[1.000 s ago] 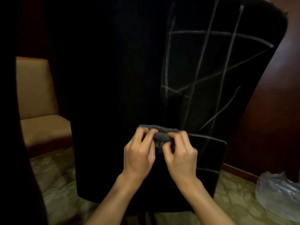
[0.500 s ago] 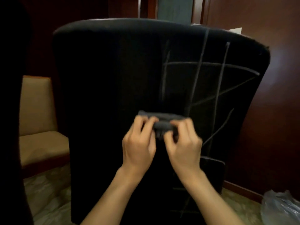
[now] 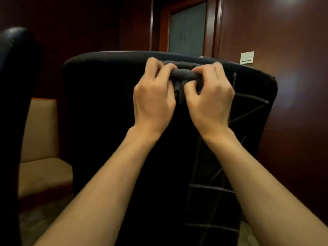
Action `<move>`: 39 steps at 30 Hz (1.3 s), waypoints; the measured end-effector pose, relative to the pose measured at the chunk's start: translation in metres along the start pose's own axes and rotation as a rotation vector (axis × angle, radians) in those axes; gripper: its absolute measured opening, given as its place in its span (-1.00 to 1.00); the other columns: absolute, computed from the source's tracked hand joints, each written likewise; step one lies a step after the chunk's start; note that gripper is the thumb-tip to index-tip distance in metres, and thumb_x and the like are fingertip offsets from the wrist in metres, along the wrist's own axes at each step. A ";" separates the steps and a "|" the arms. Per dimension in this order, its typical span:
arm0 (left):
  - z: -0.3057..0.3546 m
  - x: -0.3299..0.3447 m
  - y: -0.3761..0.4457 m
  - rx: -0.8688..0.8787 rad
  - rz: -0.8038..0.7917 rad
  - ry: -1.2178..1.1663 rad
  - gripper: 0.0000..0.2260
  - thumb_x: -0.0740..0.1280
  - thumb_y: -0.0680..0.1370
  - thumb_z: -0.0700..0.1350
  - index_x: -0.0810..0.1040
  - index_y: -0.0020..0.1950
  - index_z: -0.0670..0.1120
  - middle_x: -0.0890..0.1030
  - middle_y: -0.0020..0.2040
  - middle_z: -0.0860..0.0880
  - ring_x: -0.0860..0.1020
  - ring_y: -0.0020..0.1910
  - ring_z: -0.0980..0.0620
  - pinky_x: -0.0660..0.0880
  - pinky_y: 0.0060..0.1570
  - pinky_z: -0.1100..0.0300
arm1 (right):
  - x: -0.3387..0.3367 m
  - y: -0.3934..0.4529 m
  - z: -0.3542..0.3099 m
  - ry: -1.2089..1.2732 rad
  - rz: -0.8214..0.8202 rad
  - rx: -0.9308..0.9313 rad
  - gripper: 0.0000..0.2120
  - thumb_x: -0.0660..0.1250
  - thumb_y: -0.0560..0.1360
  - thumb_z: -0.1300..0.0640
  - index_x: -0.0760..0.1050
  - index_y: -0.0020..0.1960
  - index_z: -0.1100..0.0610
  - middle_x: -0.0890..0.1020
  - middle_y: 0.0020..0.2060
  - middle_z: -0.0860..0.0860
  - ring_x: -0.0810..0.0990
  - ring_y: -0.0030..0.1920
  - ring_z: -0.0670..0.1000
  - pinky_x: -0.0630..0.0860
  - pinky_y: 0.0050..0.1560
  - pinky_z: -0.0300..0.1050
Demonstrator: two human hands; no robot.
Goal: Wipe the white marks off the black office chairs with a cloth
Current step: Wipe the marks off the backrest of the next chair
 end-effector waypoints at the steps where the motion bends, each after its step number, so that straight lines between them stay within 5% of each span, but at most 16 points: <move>1: 0.000 0.001 0.001 0.002 -0.001 0.001 -0.73 0.26 0.51 -0.24 0.62 0.16 -0.23 0.56 0.03 -0.21 0.57 -0.11 -0.13 0.46 -0.16 0.08 | 0.001 0.001 0.000 -0.005 0.000 -0.007 -0.81 0.30 0.44 0.17 0.58 0.00 0.23 0.59 -0.07 0.15 0.57 -0.18 0.10 0.50 -0.23 0.01; 6: -0.013 0.014 -0.085 0.007 -0.127 0.033 -0.71 0.21 0.54 -0.25 0.60 0.20 -0.27 0.55 0.08 -0.22 0.61 -0.06 -0.24 0.53 -0.08 -0.01 | 0.004 -0.082 0.016 -0.023 -0.152 -0.005 -0.76 0.25 0.46 0.11 0.57 0.01 0.21 0.58 -0.07 0.17 0.60 -0.26 0.22 0.56 -0.36 0.06; 10: -0.012 0.012 -0.124 -0.004 -0.225 0.023 -0.71 0.21 0.55 -0.21 0.61 0.18 -0.27 0.52 0.06 -0.13 0.61 -0.09 -0.14 0.58 -0.14 0.02 | 0.000 -0.122 0.023 0.000 -0.294 0.049 -0.78 0.26 0.46 0.10 0.57 0.01 0.18 0.56 -0.09 0.08 0.59 -0.34 0.12 0.56 -0.40 0.05; 16: 0.017 0.002 -0.006 0.062 -0.060 0.017 -0.71 0.23 0.51 -0.24 0.61 0.17 -0.24 0.55 0.04 -0.22 0.59 -0.10 -0.21 0.52 -0.13 -0.03 | -0.020 -0.007 0.010 -0.012 -0.020 -0.022 -0.79 0.28 0.45 0.16 0.59 0.00 0.22 0.58 -0.10 0.16 0.55 -0.18 0.12 0.47 -0.22 -0.02; 19: 0.026 0.002 0.033 0.032 -0.012 0.018 -0.74 0.26 0.53 -0.22 0.61 0.16 -0.22 0.54 0.05 -0.20 0.57 -0.12 -0.18 0.52 -0.19 -0.06 | -0.021 0.032 0.007 -0.045 0.023 -0.035 -0.84 0.32 0.45 0.19 0.58 -0.01 0.22 0.57 -0.09 0.13 0.55 -0.21 0.10 0.32 -0.26 -0.21; 24: 0.013 0.020 -0.039 0.040 -0.114 0.042 -0.68 0.22 0.52 -0.21 0.59 0.21 -0.26 0.55 0.09 -0.25 0.59 -0.07 -0.24 0.48 -0.08 0.01 | -0.014 -0.031 0.026 -0.062 -0.067 -0.025 -0.77 0.25 0.45 0.10 0.57 0.01 0.18 0.57 -0.06 0.14 0.60 -0.22 0.20 0.55 -0.33 0.02; 28: 0.009 0.022 -0.117 -0.042 -0.240 -0.001 -0.68 0.20 0.54 -0.18 0.62 0.19 -0.25 0.56 0.06 -0.17 0.65 -0.09 -0.18 0.57 -0.10 0.03 | -0.016 -0.116 0.039 0.054 -0.210 0.092 -0.78 0.25 0.44 0.11 0.56 0.03 0.13 0.56 -0.06 0.02 0.61 -0.25 0.08 0.57 -0.30 0.00; 39: 0.076 0.038 0.036 0.052 -0.064 -0.033 -0.78 0.29 0.54 -0.22 0.60 0.15 -0.22 0.52 0.04 -0.18 0.56 -0.16 -0.15 0.54 -0.25 -0.06 | -0.054 0.035 0.061 -0.059 0.068 0.032 -0.82 0.29 0.43 0.17 0.58 -0.01 0.19 0.58 -0.10 0.12 0.52 -0.19 0.06 0.38 -0.22 -0.11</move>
Point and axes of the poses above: each hand's wrist, its own y-axis towards the middle knuckle, its own x-axis out of the palm, z = x × y, the point moved 5 cm from there along y, towards the middle knuckle
